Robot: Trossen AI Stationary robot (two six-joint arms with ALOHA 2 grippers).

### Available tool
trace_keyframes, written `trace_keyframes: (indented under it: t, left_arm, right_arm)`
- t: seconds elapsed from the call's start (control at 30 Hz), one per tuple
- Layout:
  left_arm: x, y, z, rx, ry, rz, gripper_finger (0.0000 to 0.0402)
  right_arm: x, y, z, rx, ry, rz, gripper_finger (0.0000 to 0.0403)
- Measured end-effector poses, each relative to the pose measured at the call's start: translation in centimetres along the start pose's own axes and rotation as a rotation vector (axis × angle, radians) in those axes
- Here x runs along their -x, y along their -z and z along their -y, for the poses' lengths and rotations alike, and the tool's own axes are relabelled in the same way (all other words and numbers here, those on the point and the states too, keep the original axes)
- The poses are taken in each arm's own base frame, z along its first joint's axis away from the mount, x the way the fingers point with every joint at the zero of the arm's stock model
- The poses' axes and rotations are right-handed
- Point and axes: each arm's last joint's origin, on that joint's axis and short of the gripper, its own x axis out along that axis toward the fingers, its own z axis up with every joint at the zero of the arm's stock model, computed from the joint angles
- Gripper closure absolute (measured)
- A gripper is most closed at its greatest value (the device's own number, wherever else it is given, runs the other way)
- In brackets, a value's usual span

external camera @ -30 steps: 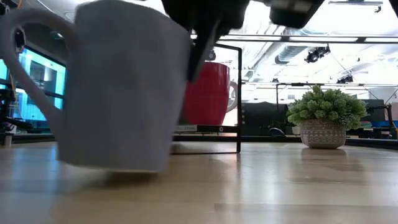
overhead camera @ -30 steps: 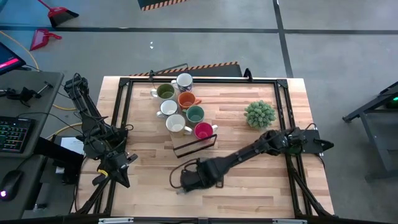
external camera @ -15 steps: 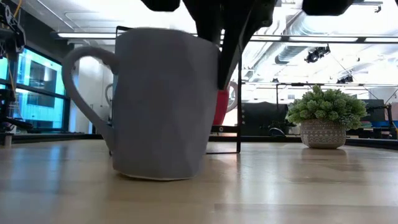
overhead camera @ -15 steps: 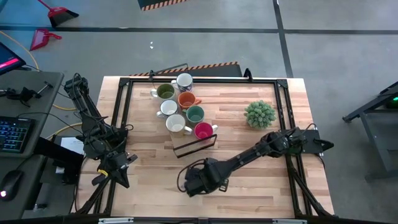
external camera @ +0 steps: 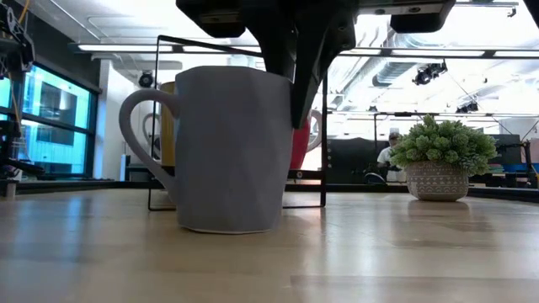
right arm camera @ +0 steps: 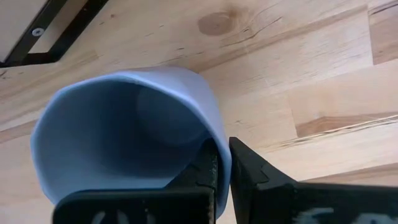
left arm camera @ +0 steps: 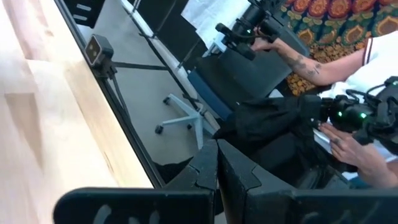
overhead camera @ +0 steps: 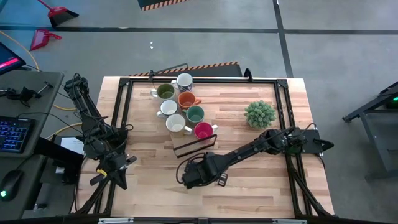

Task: Place coffee mugs
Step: Put the blue mug on the shelf

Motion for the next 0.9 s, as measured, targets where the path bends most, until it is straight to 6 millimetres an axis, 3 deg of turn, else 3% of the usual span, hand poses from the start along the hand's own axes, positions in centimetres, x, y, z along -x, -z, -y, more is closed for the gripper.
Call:
trace_keyframes:
  t: [0.23,0.57,0.9]
  left_arm:
    - [0.0,0.14,-0.06,-0.023,0.001,-0.021,0.0401]
    - [0.0,0.18,-0.1,-0.026,-0.002,-0.026,0.0402]
    - [0.0,0.19,-0.1,-0.027,-0.002,-0.026,0.0402]
  right_arm:
    - [0.01,0.14,-0.07,0.004,-0.014,-0.006,0.039]
    - [0.01,0.27,-0.12,-0.011,-0.032,-0.007,0.0294]
    - [-0.01,-0.53,-0.26,0.188,-0.056,0.103,0.0267]
